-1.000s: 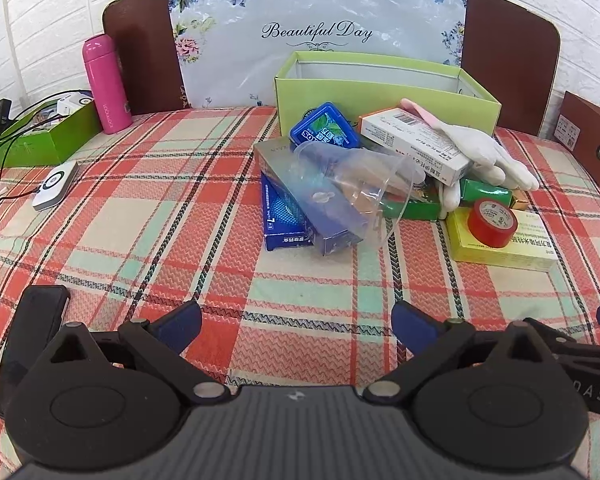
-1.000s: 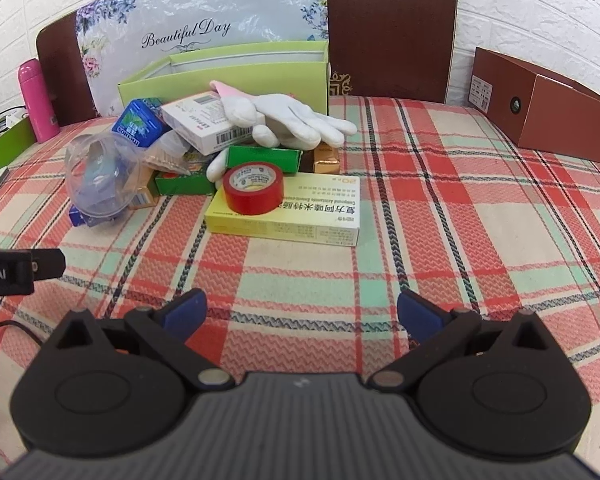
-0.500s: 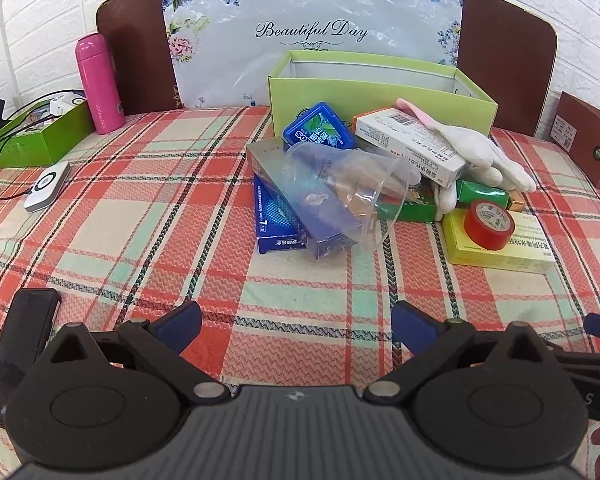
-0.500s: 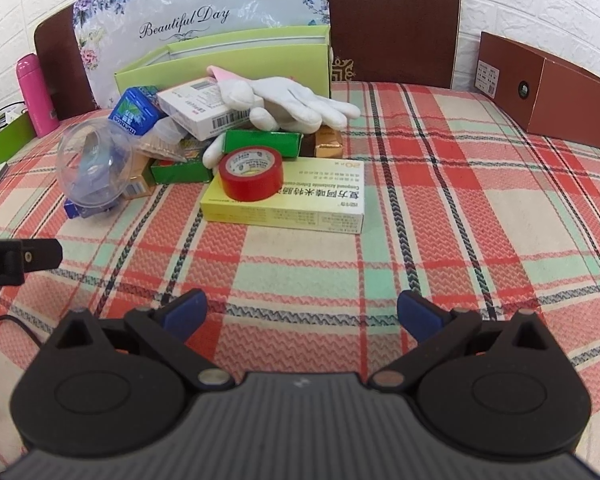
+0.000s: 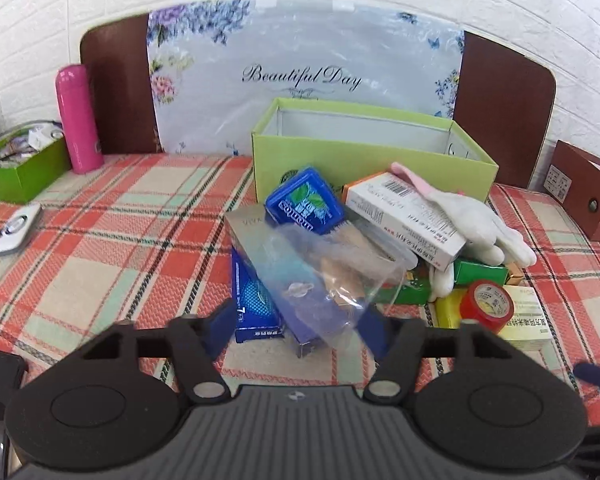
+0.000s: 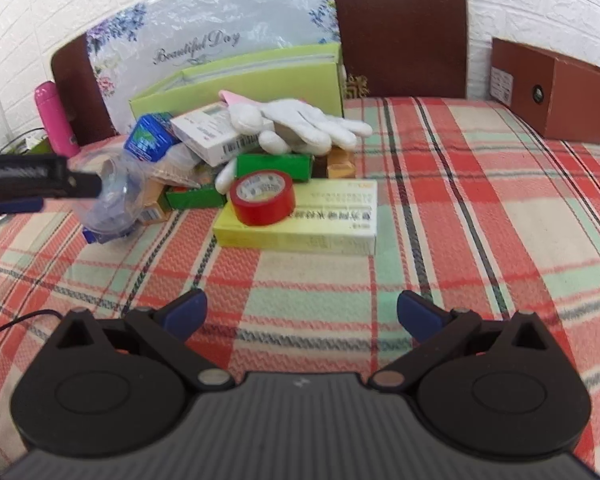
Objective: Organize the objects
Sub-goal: 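Grasp the clear plastic cup with the left tool while the right tool grasps the red tape roll, then carry cup and tape into the lime-green box and open both tools, then withdraw both tools from the green box back over the table, then grasp the teal VIVX box with the left tool while the right tool grasps the yellow medicine box, then lift both boxes into the lime-green box and open both tools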
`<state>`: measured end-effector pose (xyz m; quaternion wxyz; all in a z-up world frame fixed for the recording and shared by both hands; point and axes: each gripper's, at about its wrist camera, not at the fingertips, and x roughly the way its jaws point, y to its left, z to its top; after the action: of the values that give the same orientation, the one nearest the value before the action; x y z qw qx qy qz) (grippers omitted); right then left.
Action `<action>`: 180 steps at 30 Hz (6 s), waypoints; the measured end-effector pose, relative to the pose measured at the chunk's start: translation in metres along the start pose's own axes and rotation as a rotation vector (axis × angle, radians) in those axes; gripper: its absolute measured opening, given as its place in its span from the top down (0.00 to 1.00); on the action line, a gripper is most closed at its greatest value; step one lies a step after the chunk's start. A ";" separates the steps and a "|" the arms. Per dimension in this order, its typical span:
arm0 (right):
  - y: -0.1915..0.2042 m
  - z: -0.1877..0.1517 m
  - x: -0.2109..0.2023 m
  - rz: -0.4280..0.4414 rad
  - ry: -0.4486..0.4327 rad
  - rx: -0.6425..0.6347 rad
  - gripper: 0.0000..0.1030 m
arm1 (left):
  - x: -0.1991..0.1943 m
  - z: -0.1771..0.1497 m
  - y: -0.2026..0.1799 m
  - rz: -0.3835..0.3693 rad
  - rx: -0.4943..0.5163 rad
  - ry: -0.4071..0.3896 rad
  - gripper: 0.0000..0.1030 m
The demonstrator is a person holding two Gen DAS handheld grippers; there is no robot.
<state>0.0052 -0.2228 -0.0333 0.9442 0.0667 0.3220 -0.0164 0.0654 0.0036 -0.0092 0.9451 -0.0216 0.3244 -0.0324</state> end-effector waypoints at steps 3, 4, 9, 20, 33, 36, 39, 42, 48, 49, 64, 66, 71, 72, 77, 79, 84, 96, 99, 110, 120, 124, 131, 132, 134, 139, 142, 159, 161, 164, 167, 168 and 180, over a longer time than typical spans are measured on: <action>-0.002 0.014 0.017 -0.001 -0.053 -0.154 0.00 | 0.002 -0.002 0.020 -0.084 -0.086 0.010 0.70; -0.002 0.018 0.025 -0.001 -0.059 -0.213 0.00 | 0.000 -0.003 0.026 -0.120 -0.111 -0.002 0.77; 0.000 0.028 0.068 0.021 -0.034 -0.488 0.00 | -0.004 -0.002 0.038 -0.153 -0.131 -0.010 0.84; 0.020 0.008 0.030 0.246 0.017 -0.414 0.01 | -0.002 -0.018 0.041 -0.226 -0.103 0.058 0.84; 0.011 0.033 0.063 0.165 -0.026 -0.229 0.37 | 0.011 -0.009 0.033 -0.198 -0.133 0.030 0.82; 0.009 0.032 0.060 0.139 -0.056 -0.175 0.56 | 0.015 -0.010 0.036 -0.205 -0.132 0.036 0.82; 0.004 0.030 0.056 0.168 -0.060 -0.133 0.56 | 0.016 -0.010 0.038 -0.200 -0.139 0.033 0.82; 0.006 0.029 0.049 0.173 -0.062 -0.130 0.56 | 0.011 -0.008 0.039 -0.208 -0.140 0.022 0.93; 0.011 0.045 0.019 0.252 -0.132 -0.121 0.56 | -0.010 0.017 0.040 -0.259 -0.130 -0.049 0.94; 0.011 0.052 0.014 0.259 -0.155 -0.120 0.56 | -0.012 0.024 0.039 -0.268 -0.126 -0.066 0.94; 0.011 0.184 0.065 0.117 -0.232 -0.156 0.56 | 0.055 0.147 0.016 -0.311 -0.134 -0.093 0.94; 0.010 0.199 0.089 0.078 -0.187 -0.153 0.56 | 0.078 0.157 0.015 -0.292 -0.148 -0.057 0.94; 0.005 0.219 0.148 0.016 -0.094 -0.145 0.56 | 0.130 0.170 0.011 -0.236 -0.136 0.037 0.94; 0.003 0.222 0.158 0.017 -0.070 -0.134 0.56 | 0.139 0.171 0.012 -0.231 -0.142 0.055 0.94; 0.002 0.225 0.205 0.009 0.022 -0.130 0.56 | 0.167 0.176 0.014 -0.223 -0.152 0.085 0.94; 0.003 0.227 0.218 0.016 0.052 -0.135 0.56 | 0.171 0.176 0.016 -0.210 -0.156 0.063 0.86; 0.004 0.224 0.226 0.069 0.057 -0.159 0.29 | 0.176 0.172 0.018 -0.218 -0.163 0.063 0.26; 0.004 0.221 0.147 0.103 -0.091 -0.132 0.01 | 0.101 0.164 0.012 -0.199 -0.106 -0.019 0.26; -0.001 0.210 0.107 0.123 -0.157 -0.134 0.00 | 0.067 0.154 0.012 -0.211 -0.096 -0.053 0.25; -0.024 0.097 0.043 0.176 -0.094 -0.241 0.00 | -0.004 0.051 0.028 -0.208 -0.072 -0.030 0.18; -0.028 0.043 0.075 0.186 0.010 -0.415 0.00 | 0.000 -0.010 0.034 -0.179 -0.135 0.075 0.18; -0.030 0.044 0.078 0.194 0.008 -0.433 0.00 | 0.006 -0.006 0.030 -0.164 -0.137 0.049 0.18; -0.032 0.026 0.061 0.221 0.063 -0.311 0.05 | 0.036 0.002 0.024 -0.115 -0.140 0.045 0.19; -0.028 0.022 0.054 0.232 0.062 -0.307 0.05 | 0.040 0.003 0.024 -0.107 -0.142 0.047 0.19; -0.021 0.013 0.039 0.277 0.069 -0.282 0.05 | 0.047 0.006 0.026 -0.098 -0.147 0.053 0.24; -0.008 0.003 0.020 0.339 0.056 -0.285 0.05 | 0.057 0.009 0.032 -0.089 -0.160 0.057 0.37; -0.007 0.011 0.023 0.270 0.020 -0.271 0.05 | 0.055 0.008 0.035 -0.107 -0.147 0.061 0.51; 0.033 -0.008 0.011 0.296 0.079 -0.376 0.36 | -0.001 -0.040 0.034 -0.274 -0.003 0.168 0.56; 0.038 -0.009 0.011 0.280 0.084 -0.384 0.36 | 0.000 -0.038 0.028 -0.259 0.012 0.157 0.48; 0.040 -0.005 0.017 0.275 0.099 -0.345 0.36 | 0.007 -0.034 0.020 -0.237 0.021 0.147 0.44; 0.040 -0.002 0.020 0.275 0.094 -0.339 0.35 | 0.013 -0.030 0.016 -0.221 0.016 0.142 0.39; 0.040 -0.001 0.020 0.274 0.093 -0.345 0.34 | 0.015 -0.029 0.015 -0.215 0.015 0.143 0.39; 0.041 0.002 0.028 0.268 0.106 -0.342 0.37 | 0.035 -0.024 0.023 -0.213 -0.046 0.168 0.52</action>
<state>0.0318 -0.1818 -0.0443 0.9173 -0.0513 0.3575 0.1677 0.0797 0.0229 -0.0510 0.9051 -0.0746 0.3989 -0.1268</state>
